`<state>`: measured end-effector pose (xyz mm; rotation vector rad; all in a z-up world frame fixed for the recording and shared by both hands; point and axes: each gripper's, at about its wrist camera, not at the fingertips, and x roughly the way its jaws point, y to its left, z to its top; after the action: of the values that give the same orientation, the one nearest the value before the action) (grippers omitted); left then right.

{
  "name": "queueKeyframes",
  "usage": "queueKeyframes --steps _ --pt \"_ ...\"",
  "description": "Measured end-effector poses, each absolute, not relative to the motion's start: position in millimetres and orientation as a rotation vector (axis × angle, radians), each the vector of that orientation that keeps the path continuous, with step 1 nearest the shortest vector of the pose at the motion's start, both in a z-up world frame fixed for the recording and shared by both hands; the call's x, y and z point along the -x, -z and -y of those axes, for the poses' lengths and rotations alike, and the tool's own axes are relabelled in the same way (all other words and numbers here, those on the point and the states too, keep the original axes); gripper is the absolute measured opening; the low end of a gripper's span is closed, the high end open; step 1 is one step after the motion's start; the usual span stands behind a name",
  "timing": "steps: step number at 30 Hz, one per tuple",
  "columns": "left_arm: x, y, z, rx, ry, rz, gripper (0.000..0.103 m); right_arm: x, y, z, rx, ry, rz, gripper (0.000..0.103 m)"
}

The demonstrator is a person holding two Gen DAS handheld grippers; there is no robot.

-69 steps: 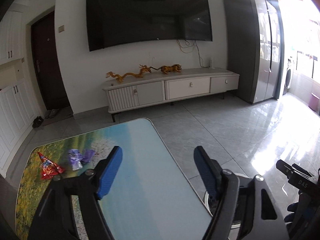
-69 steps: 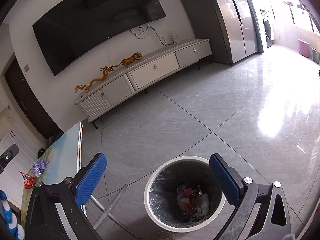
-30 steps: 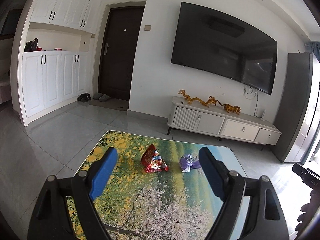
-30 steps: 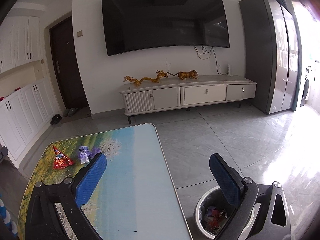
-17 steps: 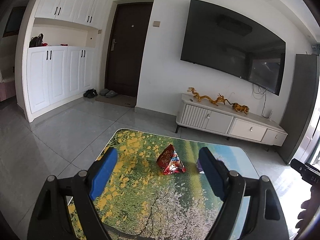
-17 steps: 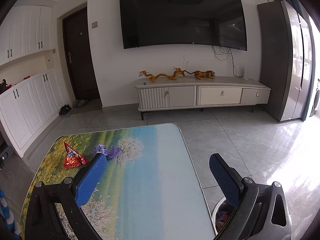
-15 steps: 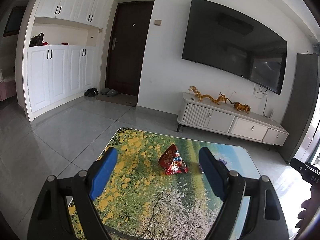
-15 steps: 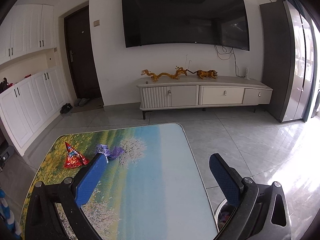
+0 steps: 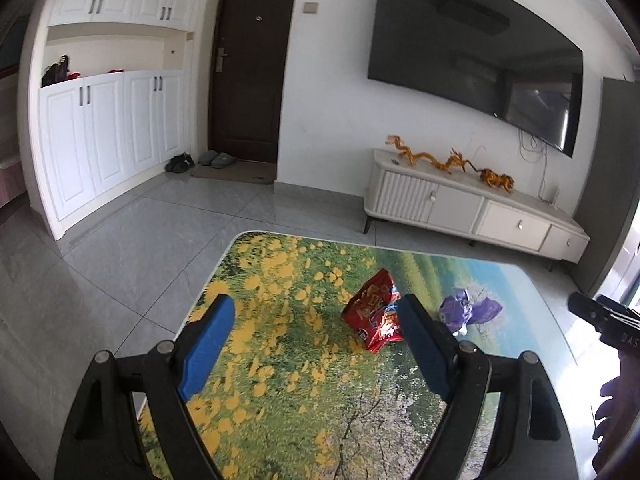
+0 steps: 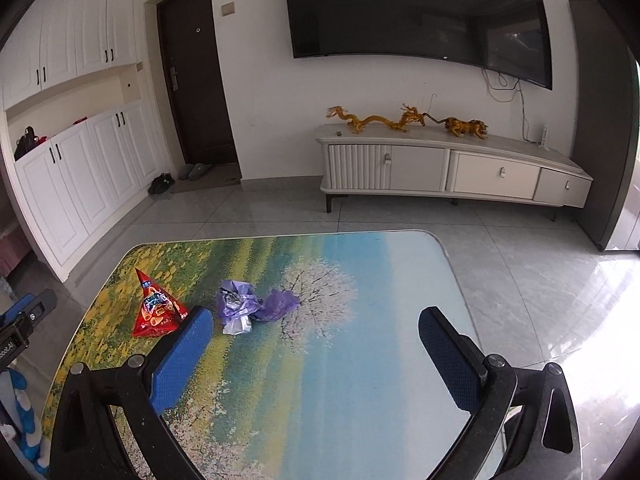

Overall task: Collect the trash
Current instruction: 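Grasp the red snack bag with the left gripper while the right gripper grasps the purple bag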

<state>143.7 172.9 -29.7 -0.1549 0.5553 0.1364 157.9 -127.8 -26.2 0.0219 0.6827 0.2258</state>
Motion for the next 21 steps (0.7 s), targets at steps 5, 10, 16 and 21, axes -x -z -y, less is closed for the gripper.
queueKeyframes --steps 5,10,16,21 --pt "-188 46 -157 0.133 -0.05 -0.621 0.083 -191 55 103 -0.033 -0.302 -0.732 0.103" --pt "-241 70 -142 0.111 -0.018 -0.687 0.083 -221 80 87 -0.083 -0.341 -0.77 0.103" --pt "-281 96 -145 0.124 -0.056 -0.746 0.083 -248 98 72 -0.101 -0.368 -0.799 0.103" --pt "-284 107 -146 0.105 -0.066 -0.774 0.081 -254 107 64 -0.095 -0.381 -0.826 0.103"
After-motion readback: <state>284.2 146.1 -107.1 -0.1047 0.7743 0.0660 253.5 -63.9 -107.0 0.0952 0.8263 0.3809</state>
